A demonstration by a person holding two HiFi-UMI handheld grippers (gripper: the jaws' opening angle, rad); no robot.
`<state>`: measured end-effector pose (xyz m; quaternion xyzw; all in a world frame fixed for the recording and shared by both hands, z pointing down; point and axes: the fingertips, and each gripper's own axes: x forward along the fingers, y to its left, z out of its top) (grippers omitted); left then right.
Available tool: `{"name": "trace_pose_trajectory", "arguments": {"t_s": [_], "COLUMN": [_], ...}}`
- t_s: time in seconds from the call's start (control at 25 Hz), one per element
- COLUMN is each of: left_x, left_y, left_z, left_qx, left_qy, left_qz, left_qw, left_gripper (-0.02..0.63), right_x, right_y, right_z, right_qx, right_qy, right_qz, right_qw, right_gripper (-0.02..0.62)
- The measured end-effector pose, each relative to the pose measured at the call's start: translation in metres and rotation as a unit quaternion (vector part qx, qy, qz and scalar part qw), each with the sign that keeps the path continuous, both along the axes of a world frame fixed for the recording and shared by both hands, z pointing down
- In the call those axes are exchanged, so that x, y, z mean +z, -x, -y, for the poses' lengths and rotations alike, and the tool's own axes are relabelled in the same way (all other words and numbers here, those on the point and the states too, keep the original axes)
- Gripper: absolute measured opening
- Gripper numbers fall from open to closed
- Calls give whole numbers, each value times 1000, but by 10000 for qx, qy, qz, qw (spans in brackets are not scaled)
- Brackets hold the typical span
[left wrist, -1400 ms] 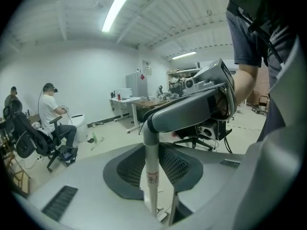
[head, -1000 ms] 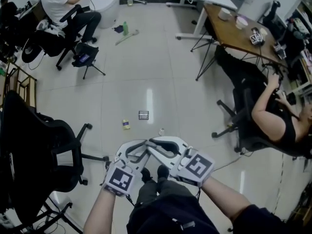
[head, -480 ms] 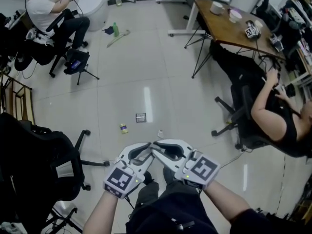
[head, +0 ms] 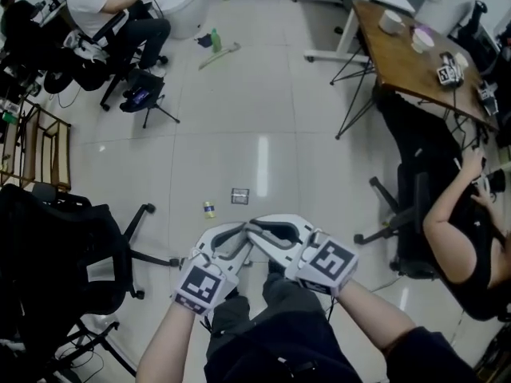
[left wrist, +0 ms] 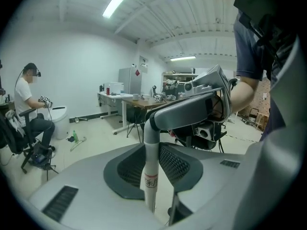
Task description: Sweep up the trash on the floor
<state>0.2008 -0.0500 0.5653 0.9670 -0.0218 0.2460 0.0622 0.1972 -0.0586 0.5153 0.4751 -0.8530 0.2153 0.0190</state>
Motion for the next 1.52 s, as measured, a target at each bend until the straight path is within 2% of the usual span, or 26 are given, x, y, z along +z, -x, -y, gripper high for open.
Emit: {"name": "trace_pose_trajectory", "arguments": {"t_s": [0.16, 0.44, 0.92, 1.2, 1.52], "left_x": [8, 3, -17, -21, -32], "left_y": [-25, -45, -51, -50, -46], "left_z": [16, 55, 114, 141, 144], "left_qx": [-135, -340, -319, -259, -165], "left_qy": [-67, -196, -442, -599, -424], "left_qz": [60, -179, -512, -518, -606], "left_qw": [9999, 9991, 9972, 9965, 9971], "left_gripper": [88, 87, 91, 92, 91], "right_x": [9, 5, -16, -20, -32], "right_y": [-26, -45, -49, -46, -41], "right_z": [17, 54, 114, 141, 143], "right_qx": [46, 188, 412, 406, 450], "right_qy": [-69, -208, -406, -441, -467], "right_qz": [67, 6, -122, -292, -216], "right_qw": [9999, 9996, 9983, 9978, 9977], "right_gripper": [67, 64, 63, 63, 63]}}
